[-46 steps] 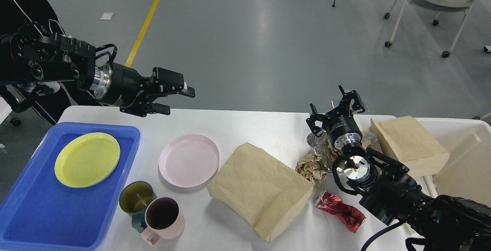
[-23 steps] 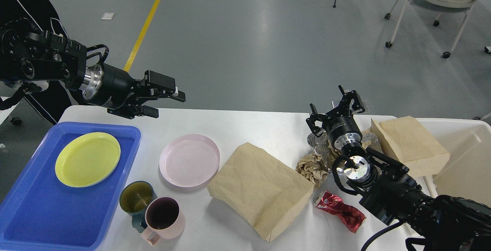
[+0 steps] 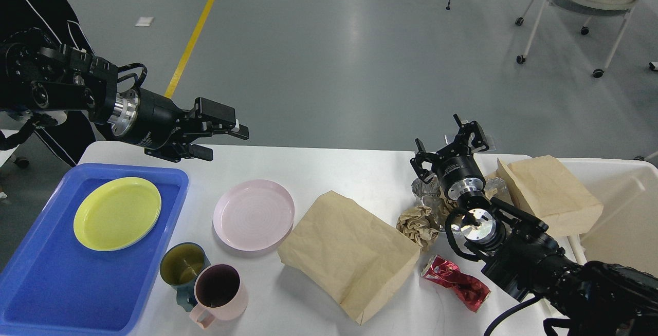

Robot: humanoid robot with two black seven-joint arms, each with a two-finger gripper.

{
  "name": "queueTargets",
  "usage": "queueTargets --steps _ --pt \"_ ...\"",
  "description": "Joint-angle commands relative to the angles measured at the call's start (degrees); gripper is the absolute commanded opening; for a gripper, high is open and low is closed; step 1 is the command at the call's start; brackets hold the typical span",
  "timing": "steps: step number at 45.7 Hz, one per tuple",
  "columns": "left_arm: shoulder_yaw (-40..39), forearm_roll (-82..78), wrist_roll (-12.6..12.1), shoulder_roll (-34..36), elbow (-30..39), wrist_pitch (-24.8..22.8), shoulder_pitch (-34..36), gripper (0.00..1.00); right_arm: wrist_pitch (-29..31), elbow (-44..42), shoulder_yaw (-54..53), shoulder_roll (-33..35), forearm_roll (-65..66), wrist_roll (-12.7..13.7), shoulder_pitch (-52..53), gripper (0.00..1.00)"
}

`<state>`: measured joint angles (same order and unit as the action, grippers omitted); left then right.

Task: Tidy desktop
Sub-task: 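Swing the left gripper over the table toward the dark green cup, then lower the left gripper and grasp the dark green cup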

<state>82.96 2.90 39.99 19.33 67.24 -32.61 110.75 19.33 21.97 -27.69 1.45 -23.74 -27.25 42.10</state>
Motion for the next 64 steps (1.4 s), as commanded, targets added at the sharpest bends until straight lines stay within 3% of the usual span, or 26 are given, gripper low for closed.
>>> queueTargets --steps 1,24,36,47,54,59,64 --pt "-0.3 0.0 0.0 0.0 0.0 0.0 -0.7 0.97 0.0 0.0 0.0 0.0 0.0 0.0 0.0 1.0" --pt "-0.3 0.0 0.1 0.0 0.1 -0.2 -1.3 0.97 0.0 -0.1 0.0 0.0 0.0 0.0 0.1 1.0" --pt "-1.3 -2.9 0.1 -0.3 1.0 -12.2 -1.8 0.97 0.0 0.0 0.0 0.0 0.0 0.0 0.1 1.0" --pt "-3.2 -2.9 0.7 -2.8 1.3 -15.1 -5.8 0.97 0.0 -0.1 0.0 0.0 0.0 0.0 0.1 1.0" --pt "-2.1 -5.6 -1.0 -2.7 1.5 -19.3 -6.2 0.97 0.0 -0.1 0.0 0.0 0.0 0.0 0.1 1.0" --pt "-2.1 -13.0 -4.3 -2.4 1.4 -17.6 -6.3 0.97 0.0 -0.1 0.0 0.0 0.0 0.0 0.1 1.0" --pt "-0.6 -18.1 -8.0 -2.6 1.4 -12.5 -7.2 0.97 0.0 -0.1 0.0 0.0 0.0 0.0 0.1 1.0"
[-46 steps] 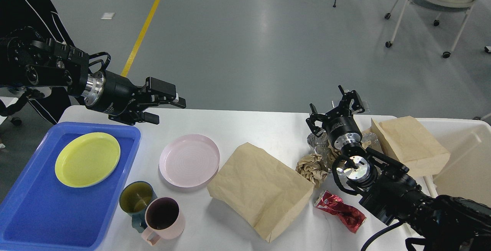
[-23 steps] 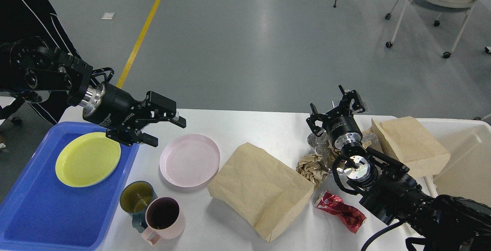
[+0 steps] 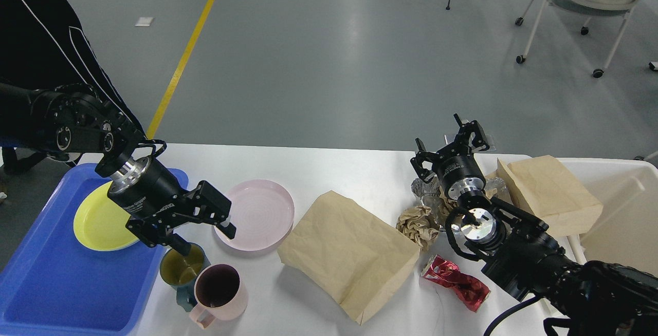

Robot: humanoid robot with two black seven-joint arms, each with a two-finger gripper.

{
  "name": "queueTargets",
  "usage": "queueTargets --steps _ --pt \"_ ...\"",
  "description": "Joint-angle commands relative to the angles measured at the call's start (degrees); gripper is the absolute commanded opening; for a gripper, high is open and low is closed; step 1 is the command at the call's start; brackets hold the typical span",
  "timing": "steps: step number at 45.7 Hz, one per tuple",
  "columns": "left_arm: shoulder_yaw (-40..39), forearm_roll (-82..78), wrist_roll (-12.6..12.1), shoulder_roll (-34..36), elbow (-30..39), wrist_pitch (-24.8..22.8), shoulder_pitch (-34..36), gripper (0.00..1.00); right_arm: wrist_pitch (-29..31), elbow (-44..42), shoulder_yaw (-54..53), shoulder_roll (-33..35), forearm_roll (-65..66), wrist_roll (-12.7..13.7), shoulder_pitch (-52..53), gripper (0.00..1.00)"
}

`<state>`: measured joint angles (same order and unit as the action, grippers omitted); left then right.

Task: Tidy desktop
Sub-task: 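Lower the left gripper and grasp the dark green cup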

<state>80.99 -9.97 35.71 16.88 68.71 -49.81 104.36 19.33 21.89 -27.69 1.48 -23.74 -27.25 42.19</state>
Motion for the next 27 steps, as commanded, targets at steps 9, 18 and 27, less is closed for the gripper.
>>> queueTargets --steps 9,18,27 --pt "1.0 -5.5 -16.0 -1.5 0.9 13.6 -3.9 0.97 0.0 0.0 0.0 0.0 0.1 0.0 0.0 1.0" --pt "1.0 -5.9 -22.3 -1.7 3.5 16.4 -4.3 0.97 0.0 0.0 0.0 0.0 0.0 0.0 0.0 1.0" --pt "1.5 -6.5 -26.1 -1.5 3.5 20.1 -5.4 0.97 0.0 0.0 0.0 0.0 0.1 0.0 0.0 1.0"
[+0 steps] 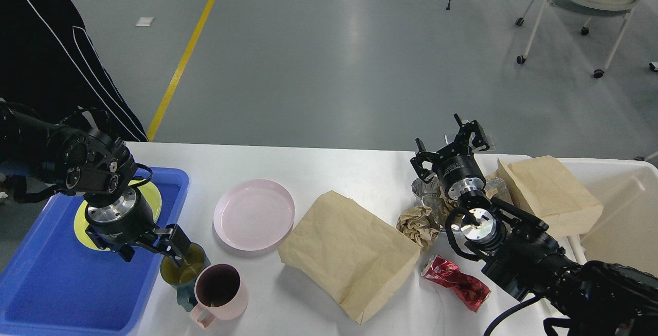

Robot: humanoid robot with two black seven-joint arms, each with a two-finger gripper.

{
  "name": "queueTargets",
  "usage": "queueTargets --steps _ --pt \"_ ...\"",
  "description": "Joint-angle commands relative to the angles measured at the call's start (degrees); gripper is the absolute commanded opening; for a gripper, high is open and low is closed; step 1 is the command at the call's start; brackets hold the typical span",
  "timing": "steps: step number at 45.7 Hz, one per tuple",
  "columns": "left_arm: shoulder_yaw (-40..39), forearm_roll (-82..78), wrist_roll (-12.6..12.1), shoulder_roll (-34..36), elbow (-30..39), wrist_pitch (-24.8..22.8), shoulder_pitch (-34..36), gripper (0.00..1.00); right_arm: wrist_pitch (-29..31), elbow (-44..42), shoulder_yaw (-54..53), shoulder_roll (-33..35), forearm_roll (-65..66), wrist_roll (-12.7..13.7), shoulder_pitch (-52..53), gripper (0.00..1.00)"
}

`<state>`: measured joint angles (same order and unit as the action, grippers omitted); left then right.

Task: Tidy desktop
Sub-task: 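Lower the left gripper and grasp the dark green cup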

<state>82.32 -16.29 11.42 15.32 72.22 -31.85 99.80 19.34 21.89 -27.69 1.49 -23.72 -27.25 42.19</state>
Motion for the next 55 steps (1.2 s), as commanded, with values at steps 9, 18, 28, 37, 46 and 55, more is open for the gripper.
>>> queueTargets --steps 9,18,28,37,46,55 --pt "-0.1 -0.1 -2.5 0.0 -0.1 4.2 -3.2 0.96 0.0 0.0 0.0 0.0 0.0 0.0 0.0 1.0" --pt "-0.3 -0.1 -2.7 -0.1 0.0 7.8 -5.5 0.94 0.0 0.0 0.0 0.0 0.0 0.0 0.0 1.0" --pt "-0.3 0.0 -2.7 -0.1 0.0 11.6 -7.3 0.92 0.0 0.0 0.0 0.0 0.0 0.0 0.0 1.0" --pt "-0.3 0.0 -3.0 -0.2 -0.3 15.1 -9.4 0.91 0.0 0.0 0.0 0.0 0.0 0.0 0.0 1.0" --pt "-1.5 0.0 -5.9 0.2 -0.8 20.1 -12.4 0.91 0.0 0.0 0.0 0.0 0.0 0.0 0.0 1.0" --pt "-1.7 0.2 -5.9 0.1 -0.9 20.4 -13.0 0.85 0.0 0.0 0.0 -0.1 0.0 0.0 0.0 1.0"
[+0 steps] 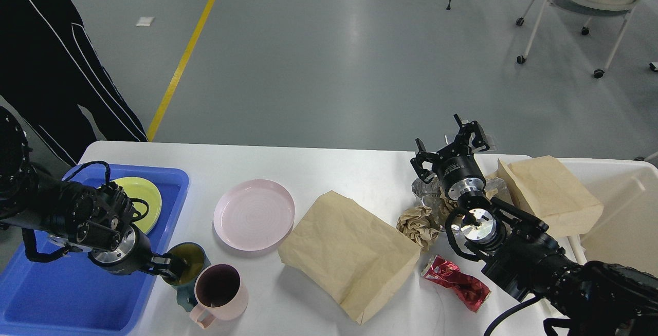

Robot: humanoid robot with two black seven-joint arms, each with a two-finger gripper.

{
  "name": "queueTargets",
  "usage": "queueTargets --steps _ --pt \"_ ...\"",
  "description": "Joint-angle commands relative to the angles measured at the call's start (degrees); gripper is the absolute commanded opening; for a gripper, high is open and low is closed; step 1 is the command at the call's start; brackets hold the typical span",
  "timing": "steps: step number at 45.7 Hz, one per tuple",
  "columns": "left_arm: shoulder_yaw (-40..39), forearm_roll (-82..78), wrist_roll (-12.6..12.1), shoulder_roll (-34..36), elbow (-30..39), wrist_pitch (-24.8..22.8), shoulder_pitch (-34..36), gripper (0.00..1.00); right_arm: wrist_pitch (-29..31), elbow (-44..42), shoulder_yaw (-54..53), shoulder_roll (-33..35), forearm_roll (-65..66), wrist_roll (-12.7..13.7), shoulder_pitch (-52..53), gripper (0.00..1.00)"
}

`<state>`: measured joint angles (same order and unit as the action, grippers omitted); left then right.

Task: Tidy desktop
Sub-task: 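Lower the left gripper and grasp the dark green cup, then lift the green cup and place it in the tray corner nearest the robot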

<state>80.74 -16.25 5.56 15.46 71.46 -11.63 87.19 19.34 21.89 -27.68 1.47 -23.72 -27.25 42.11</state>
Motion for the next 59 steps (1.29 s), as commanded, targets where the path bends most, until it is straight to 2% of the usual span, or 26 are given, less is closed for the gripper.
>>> queueTargets --steps 1,7,12,20,27,35,41,59 --pt "-0.1 0.2 0.0 -0.1 -0.1 0.2 -0.4 0.84 0.0 0.0 0.0 0.0 0.0 0.0 0.0 1.0" --pt "-1.0 0.3 0.0 -0.2 -0.1 0.2 -1.2 0.76 0.0 0.0 0.0 -0.1 0.0 0.0 0.0 1.0" --pt "-1.4 0.3 0.0 -0.3 -0.1 0.4 -1.9 0.73 0.0 0.0 0.0 0.0 0.0 0.0 0.0 1.0" --pt "-1.7 0.7 -0.1 -0.3 -0.1 1.9 -2.1 0.54 0.0 0.0 0.0 0.0 0.0 0.0 0.0 1.0" --pt "-1.6 0.7 -0.2 -0.2 -0.2 2.1 -2.1 0.42 0.0 0.0 0.0 0.0 0.0 0.0 0.1 1.0" --pt "-1.6 0.7 -0.1 -0.1 -0.2 2.1 -2.1 0.22 0.0 0.0 0.0 0.0 0.1 0.0 0.1 1.0" --pt "-1.6 0.7 -0.2 -0.2 -0.3 2.1 -2.1 0.0 0.0 0.0 0.0 0.0 0.0 0.0 0.0 1.0" --pt "-0.8 -0.2 -0.1 0.7 -0.7 1.1 -1.2 0.0 0.0 0.0 0.0 0.0 0.1 0.0 0.0 1.0"
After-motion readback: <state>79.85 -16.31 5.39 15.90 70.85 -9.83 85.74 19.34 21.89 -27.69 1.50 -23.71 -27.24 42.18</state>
